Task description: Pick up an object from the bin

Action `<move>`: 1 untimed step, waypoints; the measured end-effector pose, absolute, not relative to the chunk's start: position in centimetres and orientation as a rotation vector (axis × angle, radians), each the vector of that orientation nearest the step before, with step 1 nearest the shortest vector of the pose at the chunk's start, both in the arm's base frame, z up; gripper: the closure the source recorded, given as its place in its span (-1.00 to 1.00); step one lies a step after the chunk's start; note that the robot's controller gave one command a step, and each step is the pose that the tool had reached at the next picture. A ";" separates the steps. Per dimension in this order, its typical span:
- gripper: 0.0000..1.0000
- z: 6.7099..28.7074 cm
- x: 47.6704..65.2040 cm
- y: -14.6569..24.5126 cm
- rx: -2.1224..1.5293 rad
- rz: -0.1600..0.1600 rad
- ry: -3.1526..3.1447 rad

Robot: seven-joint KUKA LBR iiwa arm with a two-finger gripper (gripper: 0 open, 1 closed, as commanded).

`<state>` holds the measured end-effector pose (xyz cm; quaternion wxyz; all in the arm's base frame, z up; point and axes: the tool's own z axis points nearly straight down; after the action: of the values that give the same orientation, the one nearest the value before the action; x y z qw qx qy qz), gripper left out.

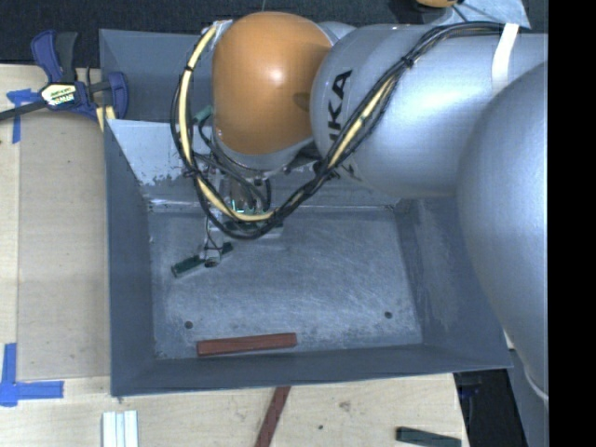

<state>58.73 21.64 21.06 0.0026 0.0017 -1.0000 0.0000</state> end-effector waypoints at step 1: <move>-1.00 21.6 58.9 21.5 0.000 -0.002 -3.145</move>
Offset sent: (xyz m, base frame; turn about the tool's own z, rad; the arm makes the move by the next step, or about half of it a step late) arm -0.0756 -0.0136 -0.0990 -0.0352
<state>58.93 21.53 21.58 -0.0016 0.0001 -1.0000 -0.0008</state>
